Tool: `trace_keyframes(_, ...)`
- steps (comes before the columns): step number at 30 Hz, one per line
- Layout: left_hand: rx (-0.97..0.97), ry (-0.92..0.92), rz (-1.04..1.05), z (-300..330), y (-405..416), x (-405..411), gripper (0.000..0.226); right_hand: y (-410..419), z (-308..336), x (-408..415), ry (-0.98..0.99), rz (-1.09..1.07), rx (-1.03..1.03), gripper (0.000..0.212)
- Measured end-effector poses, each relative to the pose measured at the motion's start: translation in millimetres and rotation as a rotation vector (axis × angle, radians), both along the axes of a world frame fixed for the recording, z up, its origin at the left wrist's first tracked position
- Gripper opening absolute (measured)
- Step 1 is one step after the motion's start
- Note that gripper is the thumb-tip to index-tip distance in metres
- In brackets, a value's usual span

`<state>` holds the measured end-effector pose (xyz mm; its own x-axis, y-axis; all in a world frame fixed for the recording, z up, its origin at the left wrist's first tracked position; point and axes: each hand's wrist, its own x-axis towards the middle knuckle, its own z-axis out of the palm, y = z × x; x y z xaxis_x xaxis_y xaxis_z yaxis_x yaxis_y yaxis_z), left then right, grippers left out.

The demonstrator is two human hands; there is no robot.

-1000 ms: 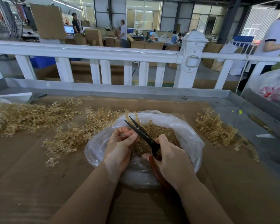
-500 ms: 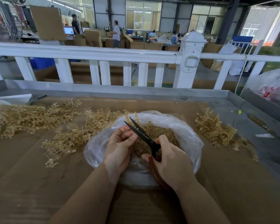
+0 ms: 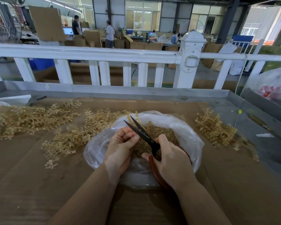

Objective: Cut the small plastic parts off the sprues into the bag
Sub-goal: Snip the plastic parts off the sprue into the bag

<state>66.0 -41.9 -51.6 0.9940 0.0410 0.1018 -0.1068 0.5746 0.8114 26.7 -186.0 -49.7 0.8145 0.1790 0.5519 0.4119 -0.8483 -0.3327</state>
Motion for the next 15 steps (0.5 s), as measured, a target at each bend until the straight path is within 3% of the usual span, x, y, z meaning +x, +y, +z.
trace_keyframes(15,-0.033,0.06,-0.023,-3.2,2.1,3.0,0.024,-2.1,-2.2,0.0,-0.025,-0.011,0.001,0.046)
